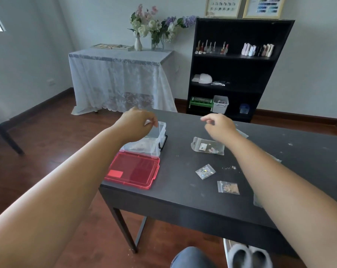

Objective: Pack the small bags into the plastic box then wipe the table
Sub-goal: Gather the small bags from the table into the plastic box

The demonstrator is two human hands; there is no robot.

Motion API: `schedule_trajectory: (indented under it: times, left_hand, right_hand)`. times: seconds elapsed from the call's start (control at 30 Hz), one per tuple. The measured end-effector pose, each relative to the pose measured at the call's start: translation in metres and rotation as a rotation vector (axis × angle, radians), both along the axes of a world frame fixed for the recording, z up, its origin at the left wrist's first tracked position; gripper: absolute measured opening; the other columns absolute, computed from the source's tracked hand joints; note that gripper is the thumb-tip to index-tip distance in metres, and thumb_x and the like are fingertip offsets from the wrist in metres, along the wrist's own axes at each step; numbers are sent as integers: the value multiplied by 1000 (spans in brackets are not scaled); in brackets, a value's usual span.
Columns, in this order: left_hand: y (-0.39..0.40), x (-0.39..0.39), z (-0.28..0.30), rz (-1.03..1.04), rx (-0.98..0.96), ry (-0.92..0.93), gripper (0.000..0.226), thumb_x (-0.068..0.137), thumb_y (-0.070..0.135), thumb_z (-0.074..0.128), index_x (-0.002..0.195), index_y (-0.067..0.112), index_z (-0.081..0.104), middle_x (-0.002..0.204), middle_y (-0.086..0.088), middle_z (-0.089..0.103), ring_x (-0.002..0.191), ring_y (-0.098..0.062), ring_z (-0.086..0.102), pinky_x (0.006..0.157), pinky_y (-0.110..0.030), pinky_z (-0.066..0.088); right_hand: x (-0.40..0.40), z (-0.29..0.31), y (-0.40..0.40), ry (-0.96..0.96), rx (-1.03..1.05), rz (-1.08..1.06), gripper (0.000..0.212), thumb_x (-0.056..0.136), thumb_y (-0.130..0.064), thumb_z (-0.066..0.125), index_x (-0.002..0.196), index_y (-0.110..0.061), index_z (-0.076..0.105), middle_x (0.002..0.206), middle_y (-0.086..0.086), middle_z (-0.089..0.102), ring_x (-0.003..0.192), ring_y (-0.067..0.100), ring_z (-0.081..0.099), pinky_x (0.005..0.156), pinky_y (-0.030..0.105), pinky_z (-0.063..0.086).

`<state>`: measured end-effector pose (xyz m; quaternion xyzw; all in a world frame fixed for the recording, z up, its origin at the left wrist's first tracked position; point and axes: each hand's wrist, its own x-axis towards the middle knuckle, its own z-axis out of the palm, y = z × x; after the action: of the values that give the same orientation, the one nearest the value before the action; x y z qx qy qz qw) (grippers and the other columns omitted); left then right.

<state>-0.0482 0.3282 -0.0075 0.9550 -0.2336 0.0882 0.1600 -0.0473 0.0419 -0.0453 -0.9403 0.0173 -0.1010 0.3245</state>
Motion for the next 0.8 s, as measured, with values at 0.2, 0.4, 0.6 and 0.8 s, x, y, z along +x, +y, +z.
schedule_trajectory:
  times: [0.2, 0.4, 0.6, 0.8]
  left_hand:
    - [-85, -11, -5, -232, 15, 33, 23, 86, 19, 51, 97, 28, 69, 104, 9, 63, 105, -17, 51, 93, -38, 43]
    - [-142, 1, -41, -223, 120, 292, 38, 85, 46, 61, 122, 35, 59, 118, 0, 54, 116, -25, 47, 99, -42, 40]
    - [-153, 23, -52, -97, 63, 382, 59, 74, 55, 71, 126, 38, 51, 123, 2, 45, 122, -25, 40, 100, -46, 39]
    - [-163, 31, -55, -43, 68, 431, 76, 65, 44, 83, 130, 28, 46, 130, -2, 48, 118, -25, 46, 96, -39, 41]
  right_hand:
    - [8, -19, -95, 226, -39, -191, 46, 87, -12, 55, 131, -25, 52, 141, 3, 49, 110, 23, 53, 77, 28, 39]
    - [17, -27, -120, 310, -145, -60, 42, 88, -24, 62, 128, -32, 53, 143, 3, 48, 120, 24, 50, 87, 31, 39]
    - [27, -27, -122, 304, -117, -81, 51, 78, -28, 77, 125, -28, 56, 132, 6, 54, 113, 22, 52, 84, 29, 37]
    - [26, -25, -128, 433, 45, -105, 75, 63, -23, 89, 127, -26, 49, 125, 4, 48, 106, 22, 47, 85, 36, 40]
